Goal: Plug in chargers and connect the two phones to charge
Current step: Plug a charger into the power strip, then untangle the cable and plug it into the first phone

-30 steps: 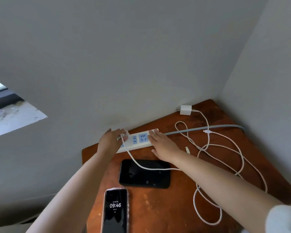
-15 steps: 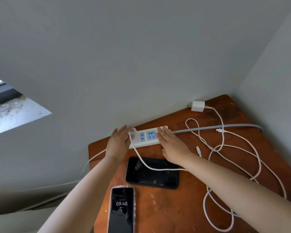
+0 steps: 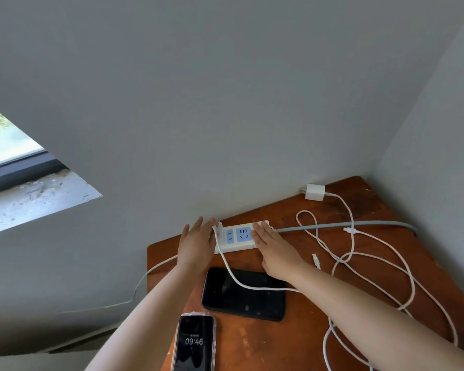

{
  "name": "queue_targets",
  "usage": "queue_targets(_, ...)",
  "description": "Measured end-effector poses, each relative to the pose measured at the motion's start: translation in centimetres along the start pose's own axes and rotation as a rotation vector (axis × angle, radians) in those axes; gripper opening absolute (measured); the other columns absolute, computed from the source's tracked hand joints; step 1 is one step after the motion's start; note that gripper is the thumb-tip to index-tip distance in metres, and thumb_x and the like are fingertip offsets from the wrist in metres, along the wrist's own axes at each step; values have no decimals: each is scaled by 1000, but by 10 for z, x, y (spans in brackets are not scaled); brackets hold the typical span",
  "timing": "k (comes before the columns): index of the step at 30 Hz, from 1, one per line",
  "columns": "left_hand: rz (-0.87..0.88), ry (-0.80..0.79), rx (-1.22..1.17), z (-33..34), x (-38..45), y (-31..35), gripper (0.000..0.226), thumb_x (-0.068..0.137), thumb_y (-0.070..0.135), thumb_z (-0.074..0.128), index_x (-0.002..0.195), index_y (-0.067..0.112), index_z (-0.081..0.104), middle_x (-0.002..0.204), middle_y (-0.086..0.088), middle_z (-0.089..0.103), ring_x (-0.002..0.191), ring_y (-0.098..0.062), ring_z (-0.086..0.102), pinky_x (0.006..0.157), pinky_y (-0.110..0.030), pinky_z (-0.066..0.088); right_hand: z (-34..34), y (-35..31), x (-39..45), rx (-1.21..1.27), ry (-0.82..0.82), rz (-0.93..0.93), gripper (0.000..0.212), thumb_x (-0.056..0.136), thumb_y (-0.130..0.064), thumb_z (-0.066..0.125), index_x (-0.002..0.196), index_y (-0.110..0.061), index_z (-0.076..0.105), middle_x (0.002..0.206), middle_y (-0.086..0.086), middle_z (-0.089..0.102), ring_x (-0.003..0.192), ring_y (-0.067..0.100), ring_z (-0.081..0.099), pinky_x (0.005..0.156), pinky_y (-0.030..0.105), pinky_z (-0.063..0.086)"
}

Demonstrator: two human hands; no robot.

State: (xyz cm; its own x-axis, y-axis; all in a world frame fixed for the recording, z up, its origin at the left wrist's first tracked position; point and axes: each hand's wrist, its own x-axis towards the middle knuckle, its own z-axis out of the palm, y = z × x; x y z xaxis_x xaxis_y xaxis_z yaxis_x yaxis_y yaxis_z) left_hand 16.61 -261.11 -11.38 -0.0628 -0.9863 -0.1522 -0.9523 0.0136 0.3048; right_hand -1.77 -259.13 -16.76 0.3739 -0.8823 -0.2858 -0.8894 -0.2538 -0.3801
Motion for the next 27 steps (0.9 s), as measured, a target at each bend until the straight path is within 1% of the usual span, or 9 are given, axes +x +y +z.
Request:
queue_targets(4,51,-74,-29,-20,-6,-1,50,94,8,39,140,16,23,153,-7,15,141,-23,10,115,-42,9,-29,5,-17,69,-106,-38,61,92,-11,41,142,-15,8,156,4,-1,142,19,-4,116,36,10)
queue_targets(8,24,276,-278,-20,-50,7,47,88,-1,45,133,7,36,145,-14,35,135,-31,28,109,-47,27,-39,37,-77,182,-26,36,48,92,-24,46,136,-16,32,147,7,35,135,21,30,110,33,26)
queue_targets(11,453,471,-142,6,-97,30,31,83,5,47,113,-1,57,121,-21,59,119,-37,49,98,-57,34,-28,53,-125,166,-45,113,41,89,-32,50,128,-17,46,130,5,55,121,20,48,100,33,39)
queue_targets(13,676,267,-10,30,-115,52,33,83,14,46,112,6,60,118,-13,64,116,-30,54,100,-53,29,-14,54,-141,25,-112,150,40,88,-35,51,123,-15,51,126,6,57,118,22,49,99,36,40)
queue_targets(16,525,-128,57,64,-122,79,45,93,19,39,137,17,30,147,-3,34,138,-18,22,113,-36,3,1,45,-151,-88,-78,188,28,88,-29,51,109,-14,62,113,6,59,109,24,51,91,35,39)
queue_targets(19,447,-255,101,86,-119,92,47,96,24,33,140,16,20,149,-5,30,139,-20,18,115,-41,-3,5,39,-157,78,60,178,19,89,-19,51,98,-9,64,103,7,61,97,23,56,80,30,41)
queue_targets(21,479,-198,54,84,-123,94,39,96,28,36,132,14,37,133,-7,49,127,-24,38,113,-38,13,-3,34,-164,240,153,173,14,90,-15,48,92,-8,60,90,3,59,83,19,57,71,26,41)
queue_targets(23,550,-47,-151,69,-124,92,26,92,30,47,100,9,61,97,-10,66,94,-28,59,85,-33,42,-14,29,-172,359,156,144,10,91,-16,47,90,-12,56,75,-6,55,69,9,54,63,20,42)
queue_targets(27,639,213,-218,42,-114,66,50,88,45,42,56,9,56,50,-6,57,49,-21,54,52,-24,40,-36,35,-195,408,49,121,10,89,-19,50,85,-26,57,63,-14,52,53,-9,49,49,4,39)
